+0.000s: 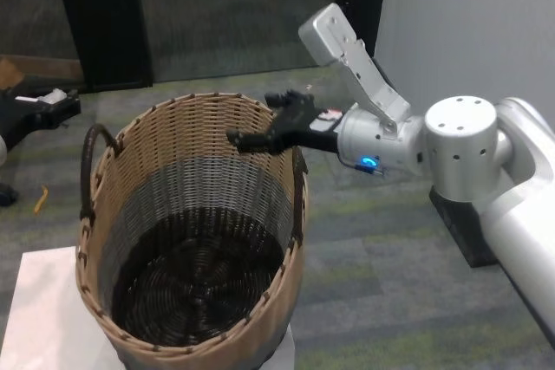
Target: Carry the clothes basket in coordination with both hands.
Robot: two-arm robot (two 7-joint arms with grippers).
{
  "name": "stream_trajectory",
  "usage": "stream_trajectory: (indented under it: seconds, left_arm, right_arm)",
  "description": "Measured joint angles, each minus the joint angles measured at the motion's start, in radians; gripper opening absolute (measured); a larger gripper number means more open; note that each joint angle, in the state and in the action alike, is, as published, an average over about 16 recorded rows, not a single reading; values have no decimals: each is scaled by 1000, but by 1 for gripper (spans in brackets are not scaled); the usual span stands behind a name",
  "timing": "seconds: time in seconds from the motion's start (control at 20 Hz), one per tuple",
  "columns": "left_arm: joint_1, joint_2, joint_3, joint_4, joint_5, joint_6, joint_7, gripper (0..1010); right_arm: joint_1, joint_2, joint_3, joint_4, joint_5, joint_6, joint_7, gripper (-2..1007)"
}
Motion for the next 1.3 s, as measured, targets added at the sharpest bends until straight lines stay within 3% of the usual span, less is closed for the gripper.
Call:
stream_trajectory:
  seconds: [0.45,0.7,0.9,1.3]
  left_arm:
    - [0,0,0,0,0,0,0,1000]
    - [1,0,0,-2,1,-6,-5,1000]
    - [5,-1,3,-14,2,-35,-22,1000]
    - [26,-13,13,-85,3,-113,-47,1000]
  right_arm:
    - [-53,-80,34,-45,-85,-220,-260,1005]
    - [-77,-114,39,-67,-151,-313,-359,1005]
    - [-100,-120,38,-97,-183,-318,-372,1004]
    - [-140,-100,36,-169,-207,-240,-334,1005]
